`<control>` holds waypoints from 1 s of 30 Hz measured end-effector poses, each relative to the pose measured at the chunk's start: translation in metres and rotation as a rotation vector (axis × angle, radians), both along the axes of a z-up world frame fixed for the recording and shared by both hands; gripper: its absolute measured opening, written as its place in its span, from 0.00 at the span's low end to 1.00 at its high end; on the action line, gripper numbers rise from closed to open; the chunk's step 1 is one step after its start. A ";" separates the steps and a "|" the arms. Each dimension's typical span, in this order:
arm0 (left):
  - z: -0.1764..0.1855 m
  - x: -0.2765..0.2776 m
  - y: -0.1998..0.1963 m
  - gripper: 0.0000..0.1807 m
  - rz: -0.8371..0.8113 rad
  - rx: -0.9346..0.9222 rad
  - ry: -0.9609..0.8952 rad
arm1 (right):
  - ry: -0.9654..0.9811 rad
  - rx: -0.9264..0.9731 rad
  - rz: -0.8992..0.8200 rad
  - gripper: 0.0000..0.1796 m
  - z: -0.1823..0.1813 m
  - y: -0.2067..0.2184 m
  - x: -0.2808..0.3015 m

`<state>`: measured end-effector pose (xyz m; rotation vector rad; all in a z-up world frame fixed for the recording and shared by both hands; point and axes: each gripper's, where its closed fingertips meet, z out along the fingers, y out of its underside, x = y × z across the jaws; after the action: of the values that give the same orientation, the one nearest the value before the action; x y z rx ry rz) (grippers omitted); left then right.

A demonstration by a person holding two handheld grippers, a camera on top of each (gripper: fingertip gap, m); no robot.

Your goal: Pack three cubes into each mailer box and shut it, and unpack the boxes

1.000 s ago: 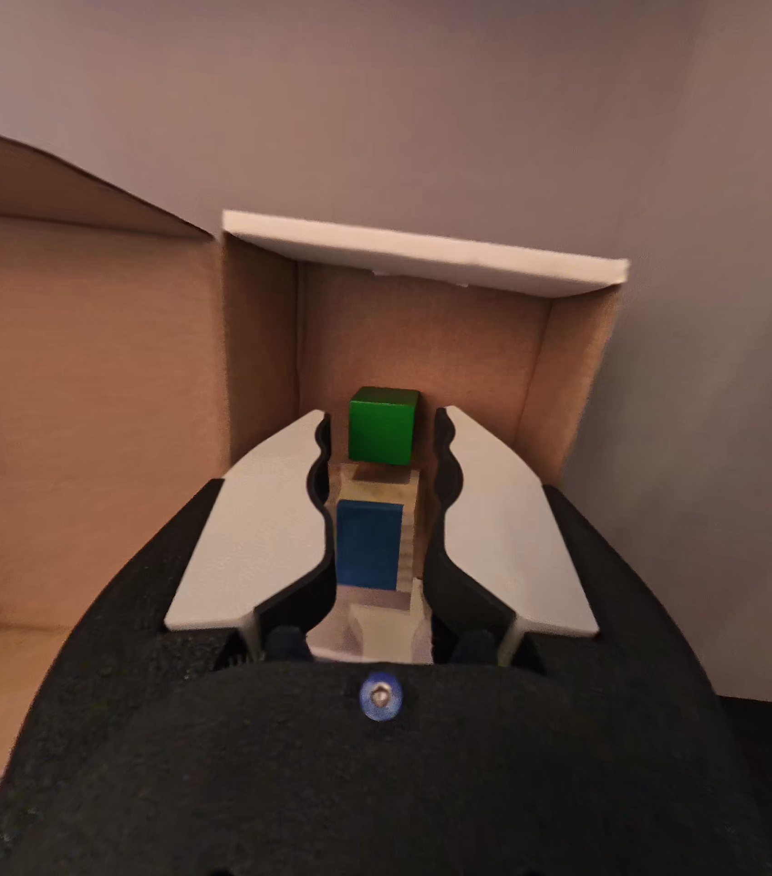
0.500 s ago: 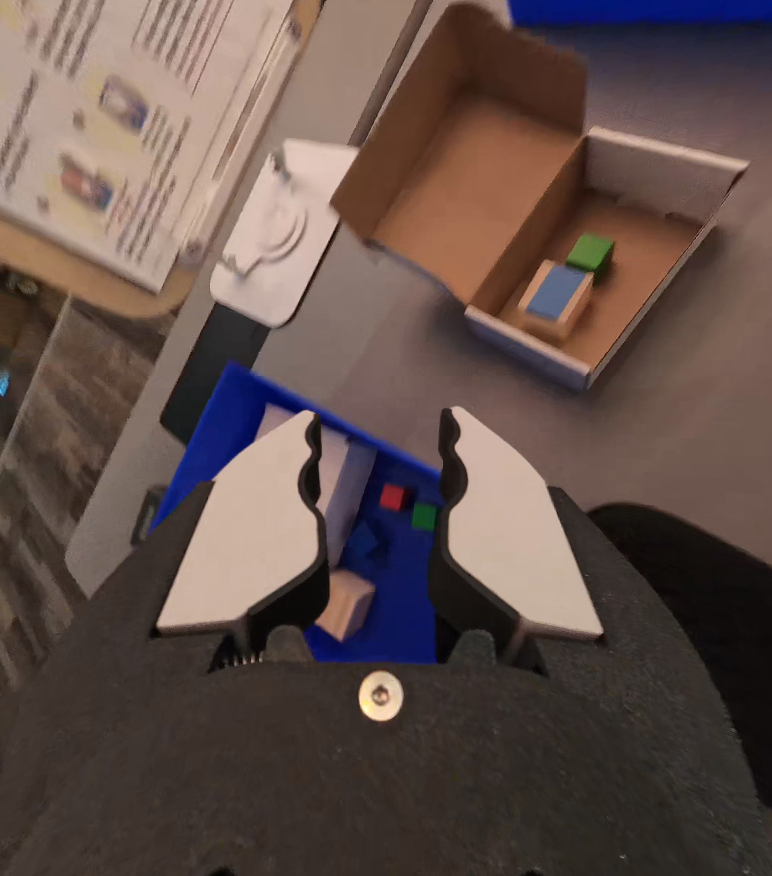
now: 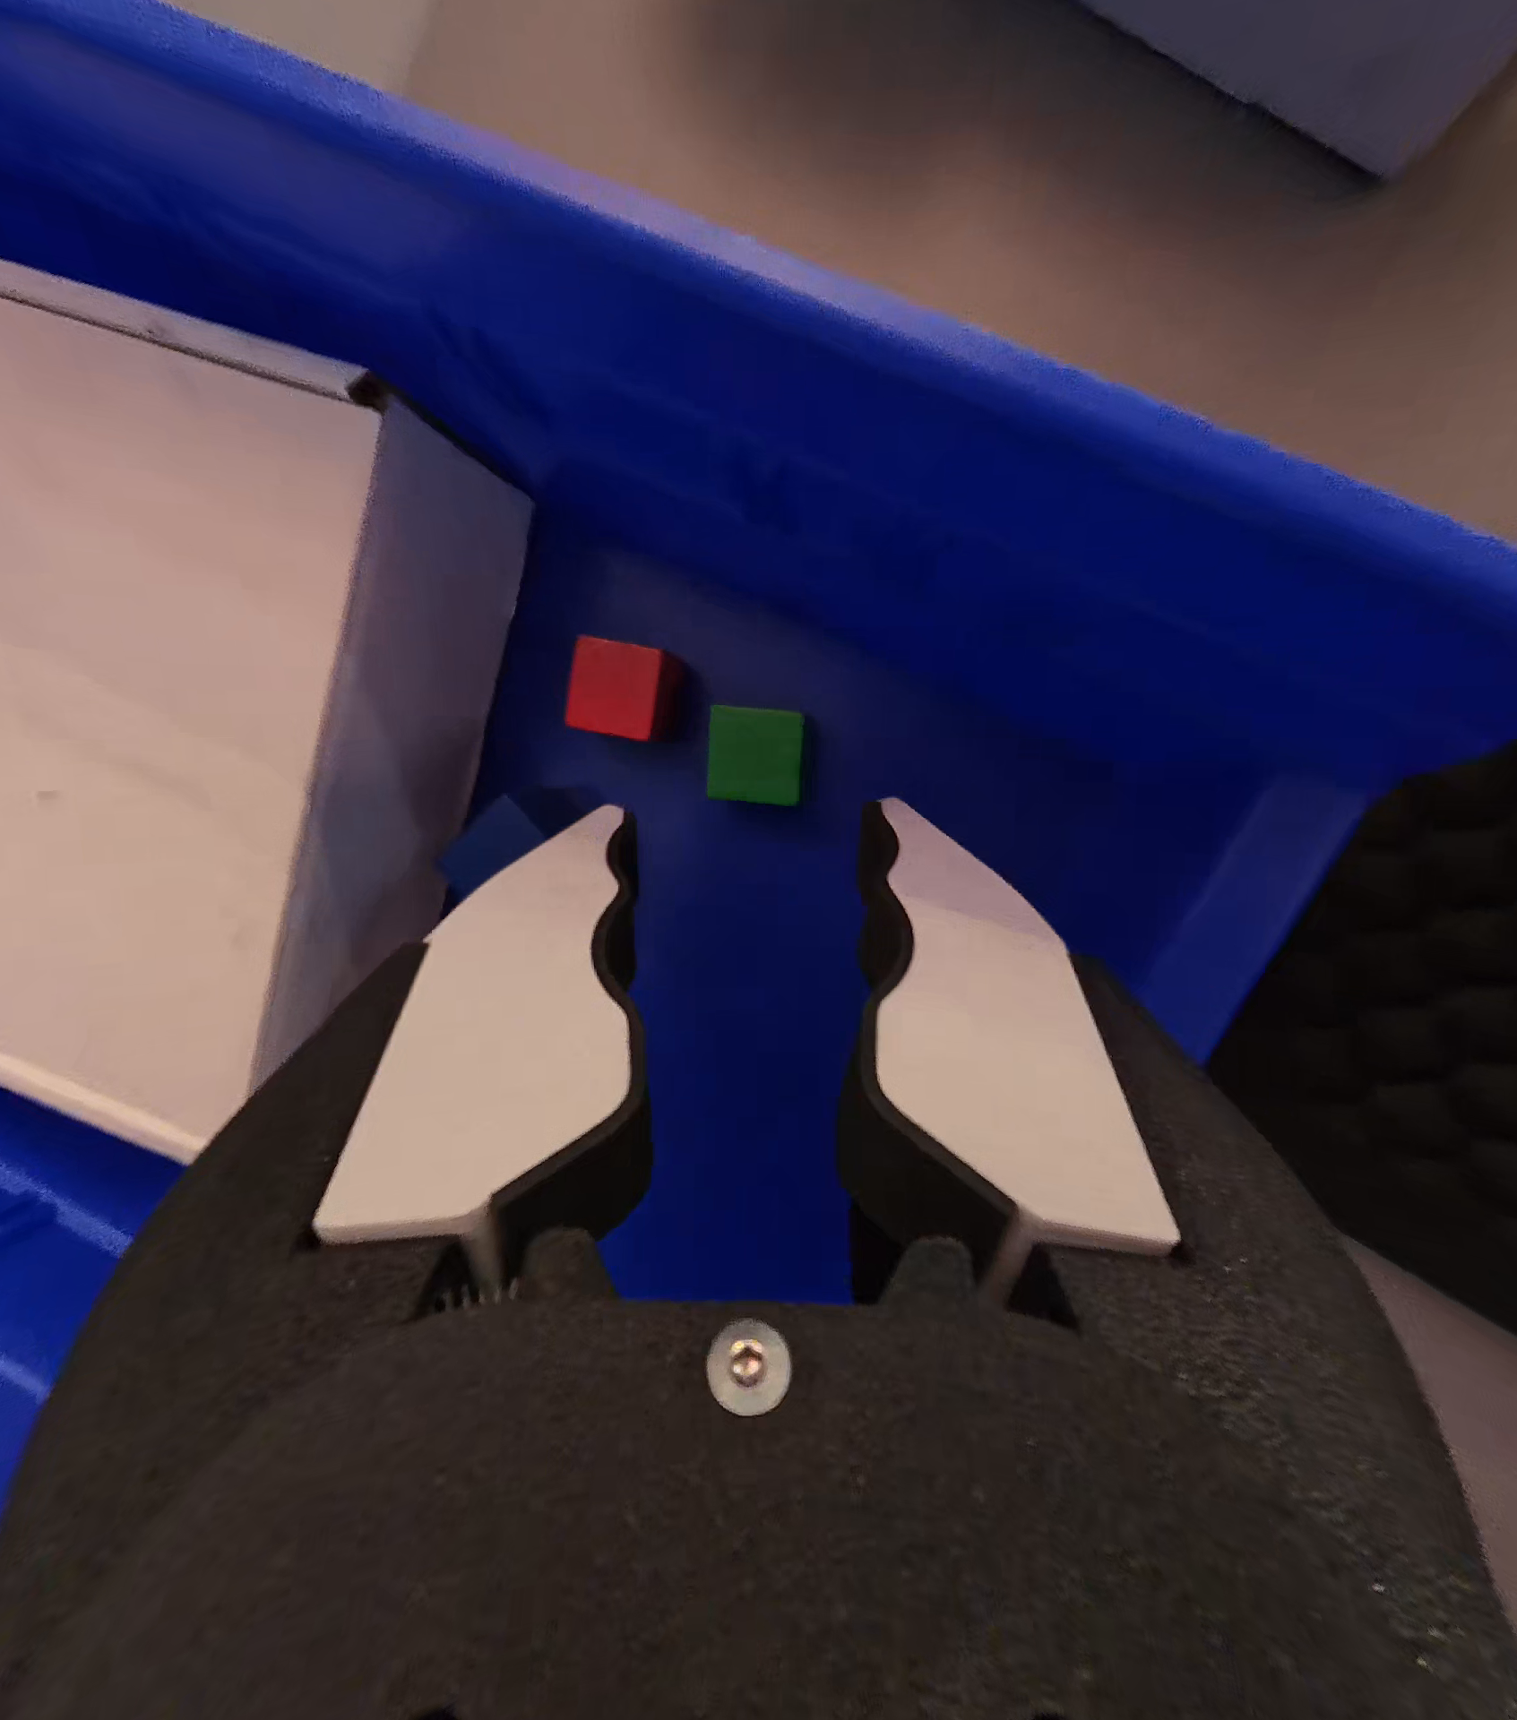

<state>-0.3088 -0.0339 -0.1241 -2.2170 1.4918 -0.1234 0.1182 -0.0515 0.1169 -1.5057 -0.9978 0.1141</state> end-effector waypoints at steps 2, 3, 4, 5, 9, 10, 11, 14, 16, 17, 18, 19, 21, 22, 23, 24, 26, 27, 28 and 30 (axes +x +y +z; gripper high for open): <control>-0.004 0.003 0.002 0.25 -0.002 -0.018 -0.017 | -0.001 -0.002 -0.003 0.35 -0.001 0.001 0.002; -0.006 0.004 0.003 0.25 0.000 -0.021 -0.020 | 0.001 -0.004 -0.004 0.35 -0.001 0.002 0.002; -0.008 0.004 0.004 0.24 -0.001 -0.026 -0.018 | 0.002 -0.006 -0.005 0.35 -0.001 0.003 0.003; -0.010 0.005 0.004 0.24 -0.002 -0.037 -0.017 | 0.003 -0.007 -0.006 0.35 -0.002 0.004 0.004; -0.020 0.007 0.005 0.25 -0.002 -0.053 0.008 | 0.005 -0.009 -0.017 0.35 -0.003 0.005 0.008; -0.021 0.007 0.006 0.25 -0.001 -0.048 0.010 | 0.010 -0.008 -0.019 0.35 -0.002 0.006 0.009; -0.022 0.008 0.006 0.21 -0.003 -0.049 0.012 | 0.016 -0.008 -0.019 0.35 -0.002 0.005 0.010; -0.022 0.005 0.005 0.13 -0.005 -0.043 0.029 | 0.023 -0.008 -0.018 0.35 -0.001 0.004 0.013; -0.016 0.000 0.004 0.13 -0.002 -0.022 0.044 | 0.029 -0.008 -0.019 0.35 -0.001 0.003 0.015; -0.010 -0.003 0.004 0.13 0.000 -0.002 0.045 | 0.033 -0.006 -0.020 0.35 0.000 0.002 0.016; -0.001 -0.006 0.005 0.13 0.005 0.031 0.046 | 0.037 -0.003 -0.021 0.35 0.001 0.002 0.017; 0.012 -0.010 0.006 0.13 0.011 0.075 0.049 | 0.041 0.000 -0.023 0.35 0.001 0.001 0.018; 0.051 -0.011 0.009 0.12 0.017 0.169 0.034 | 0.045 0.006 -0.026 0.35 0.003 0.000 0.019; 0.079 -0.004 0.010 0.12 0.011 0.234 0.006 | 0.046 0.010 -0.028 0.35 0.004 0.000 0.020; 0.111 0.009 0.009 0.13 -0.007 0.302 -0.042 | 0.048 0.012 -0.030 0.35 0.005 0.000 0.020; 0.140 0.028 0.004 0.12 -0.044 0.348 -0.110 | 0.049 0.014 -0.030 0.35 0.005 -0.001 0.020; 0.182 0.075 -0.011 0.12 -0.134 0.387 -0.227 | 0.041 0.017 -0.029 0.35 0.006 -0.001 0.019; 0.191 0.099 -0.018 0.12 -0.183 0.394 -0.251 | 0.037 0.018 -0.029 0.35 0.005 -0.002 0.018; 0.191 0.124 -0.024 0.12 -0.238 0.389 -0.251 | 0.032 0.018 -0.029 0.35 0.005 -0.002 0.017; 0.171 0.169 -0.029 0.12 -0.324 0.363 -0.190 | 0.024 0.022 -0.027 0.35 0.005 -0.004 0.017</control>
<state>-0.1403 -0.0633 0.0465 -1.6265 1.6096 -0.1476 0.1351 -0.0555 0.1220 -1.4942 -0.9562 0.1015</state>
